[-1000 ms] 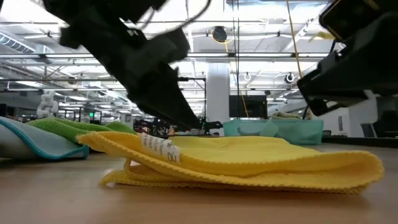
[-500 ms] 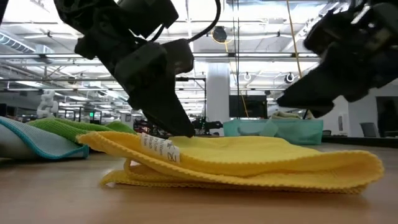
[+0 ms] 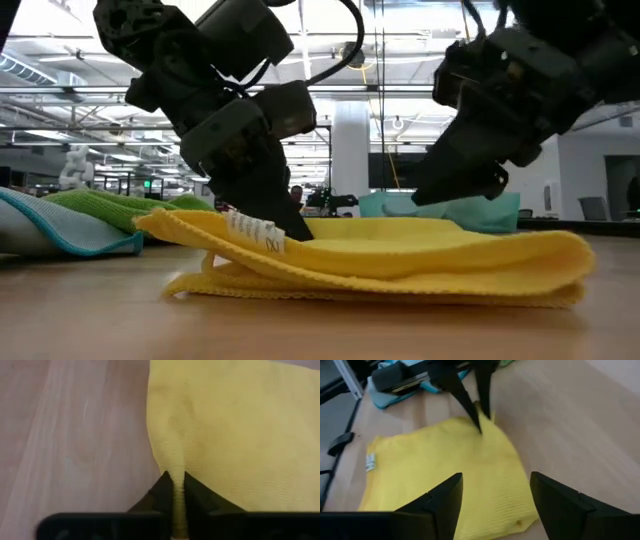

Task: Fold microfiber towels
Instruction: Fold the yellow microfiber cloth

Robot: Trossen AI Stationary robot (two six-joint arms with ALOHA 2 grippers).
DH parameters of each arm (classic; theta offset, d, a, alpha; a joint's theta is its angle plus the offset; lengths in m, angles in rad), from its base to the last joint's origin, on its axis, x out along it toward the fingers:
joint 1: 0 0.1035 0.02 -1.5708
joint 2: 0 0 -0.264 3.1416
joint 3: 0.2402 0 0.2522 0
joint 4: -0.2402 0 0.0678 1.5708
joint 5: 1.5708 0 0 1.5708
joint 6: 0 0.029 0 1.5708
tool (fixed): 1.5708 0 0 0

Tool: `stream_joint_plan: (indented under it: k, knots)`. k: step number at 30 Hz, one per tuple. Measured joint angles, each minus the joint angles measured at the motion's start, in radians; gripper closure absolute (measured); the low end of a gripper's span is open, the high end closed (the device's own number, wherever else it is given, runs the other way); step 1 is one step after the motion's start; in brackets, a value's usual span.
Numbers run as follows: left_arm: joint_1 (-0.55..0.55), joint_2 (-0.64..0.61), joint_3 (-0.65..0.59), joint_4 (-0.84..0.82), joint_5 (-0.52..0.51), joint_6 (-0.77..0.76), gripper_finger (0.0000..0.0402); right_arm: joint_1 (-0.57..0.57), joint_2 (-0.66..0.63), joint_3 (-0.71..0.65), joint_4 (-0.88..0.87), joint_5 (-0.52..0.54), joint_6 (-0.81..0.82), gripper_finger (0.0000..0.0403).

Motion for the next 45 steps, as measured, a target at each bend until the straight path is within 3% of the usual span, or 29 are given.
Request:
stream_joint_plan:
  k: [9, 14, 19, 28, 36, 42, 45]
  knots:
    - [-0.018, -0.036, -0.004, 0.002, -0.105, 0.099, 0.0393, -0.051, 0.005, 0.002, 0.006, -0.001, -0.086, 0.0171]
    - [-0.019, -0.053, -0.004, 0.005, -0.113, 0.143, 0.0386, -0.096, 0.005, 0.002, -0.005, -0.077, -0.113, 0.0172]
    - [-0.019, -0.056, -0.004, 0.008, -0.124, 0.172, 0.0393, -0.114, 0.005, 0.001, -0.043, -0.080, -0.125, 0.0179]
    - [-0.019, -0.056, -0.003, 0.010, -0.166, 0.194, 0.0390, -0.115, 0.005, 0.001, -0.048, -0.212, -0.106, 0.0256]
    - [-0.023, -0.064, -0.003, 0.003, -0.236, 0.201, 0.0387, -0.121, 0.005, 0.001, 0.007, -0.212, -0.184, 0.0388]
    - [-0.040, -0.132, -0.003, -0.029, -0.354, 0.194, 0.0393, -0.144, -0.043, 0.001, -0.019, -0.203, -0.235, 0.0395]
    - [-0.064, -0.172, -0.002, -0.070, -0.402, 0.198, 0.0386, -0.138, -0.107, 0.001, -0.065, -0.139, -0.254, 0.0399]
